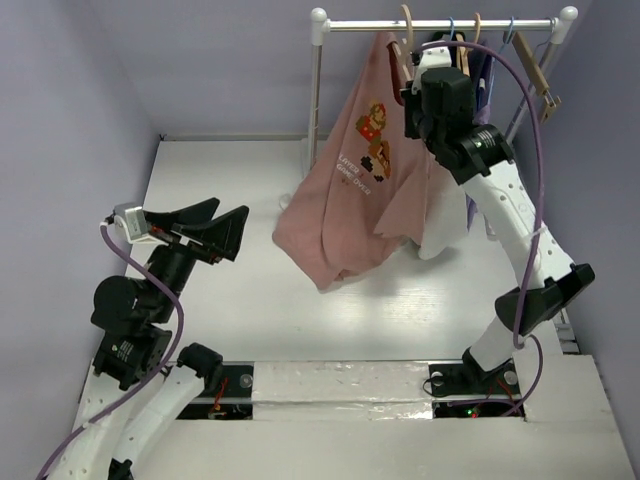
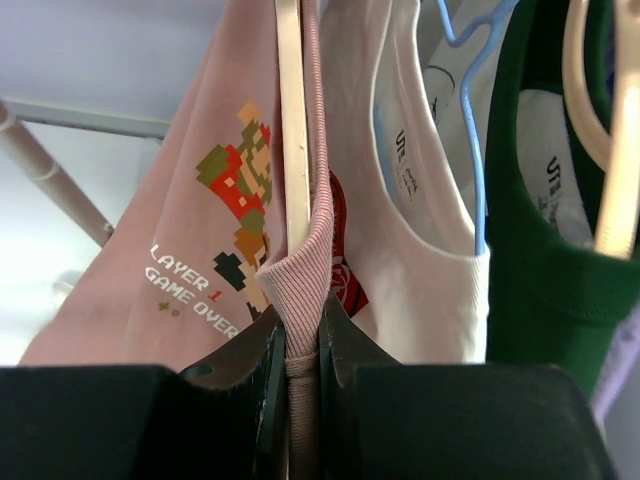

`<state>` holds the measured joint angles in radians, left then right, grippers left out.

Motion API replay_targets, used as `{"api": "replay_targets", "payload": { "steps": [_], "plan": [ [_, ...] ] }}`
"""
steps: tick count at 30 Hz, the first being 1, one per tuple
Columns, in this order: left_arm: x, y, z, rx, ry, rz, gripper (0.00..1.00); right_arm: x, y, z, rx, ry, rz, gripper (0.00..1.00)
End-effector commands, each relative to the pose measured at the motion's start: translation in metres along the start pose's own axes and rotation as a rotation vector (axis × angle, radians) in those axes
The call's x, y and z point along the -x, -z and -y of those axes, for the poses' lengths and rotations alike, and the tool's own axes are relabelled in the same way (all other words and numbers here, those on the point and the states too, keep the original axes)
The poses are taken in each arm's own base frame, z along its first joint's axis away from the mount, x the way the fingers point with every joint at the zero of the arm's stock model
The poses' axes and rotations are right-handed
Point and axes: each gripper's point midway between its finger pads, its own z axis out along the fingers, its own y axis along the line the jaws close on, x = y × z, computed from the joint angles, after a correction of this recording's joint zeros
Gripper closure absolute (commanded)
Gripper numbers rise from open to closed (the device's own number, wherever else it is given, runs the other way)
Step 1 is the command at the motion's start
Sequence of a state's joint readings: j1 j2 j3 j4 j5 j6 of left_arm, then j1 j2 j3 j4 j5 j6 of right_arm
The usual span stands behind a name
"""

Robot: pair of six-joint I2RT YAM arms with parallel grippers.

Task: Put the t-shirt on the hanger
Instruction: Place the hanger at the clothesline.

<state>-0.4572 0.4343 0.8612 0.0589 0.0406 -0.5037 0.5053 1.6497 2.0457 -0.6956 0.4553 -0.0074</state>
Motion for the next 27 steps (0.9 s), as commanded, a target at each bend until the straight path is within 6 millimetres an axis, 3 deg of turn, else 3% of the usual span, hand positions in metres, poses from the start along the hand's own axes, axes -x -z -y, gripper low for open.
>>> {"api": "replay_targets", "payload": {
  "steps": [1,9,14,19,20,21,22,23,24,27],
  "plan": [
    [-0.004,0.002,0.002,-0.027,-0.027,-0.010,0.10,0.053,0.005,0.001,0.052,-0.087,0.168,1.00],
    [-0.016,0.001,-0.005,-0.011,-0.027,-0.033,0.10,0.034,-0.022,0.005,0.061,-0.136,0.137,1.00],
    [-0.020,-0.001,-0.008,-0.004,-0.025,-0.044,0.10,0.035,-0.027,0.008,0.069,-0.156,0.149,1.00],
    [-0.021,-0.001,-0.009,-0.001,-0.027,-0.047,0.10,0.014,-0.038,0.001,0.078,-0.157,0.121,1.00],
    [-0.020,-0.001,-0.009,0.001,-0.030,-0.046,0.10,0.010,-0.038,0.001,0.077,-0.162,0.119,0.95],
    [-0.021,-0.001,-0.010,0.006,-0.031,-0.052,0.09,0.008,-0.037,0.001,0.081,-0.175,0.121,0.75],
    [-0.022,-0.001,-0.011,0.008,-0.036,-0.056,0.01,0.019,-0.024,0.004,0.090,-0.197,0.170,0.62],
    [-0.020,-0.001,-0.009,0.006,-0.041,-0.055,0.01,0.007,-0.023,0.000,0.109,-0.195,0.152,0.51],
    [-0.023,0.000,-0.011,0.014,-0.050,-0.068,0.01,0.008,-0.017,0.000,0.120,-0.212,0.164,0.35],
    [-0.023,-0.001,-0.012,0.019,-0.066,-0.081,0.01,0.018,0.014,0.006,0.155,-0.246,0.214,0.13]
  ]
}}
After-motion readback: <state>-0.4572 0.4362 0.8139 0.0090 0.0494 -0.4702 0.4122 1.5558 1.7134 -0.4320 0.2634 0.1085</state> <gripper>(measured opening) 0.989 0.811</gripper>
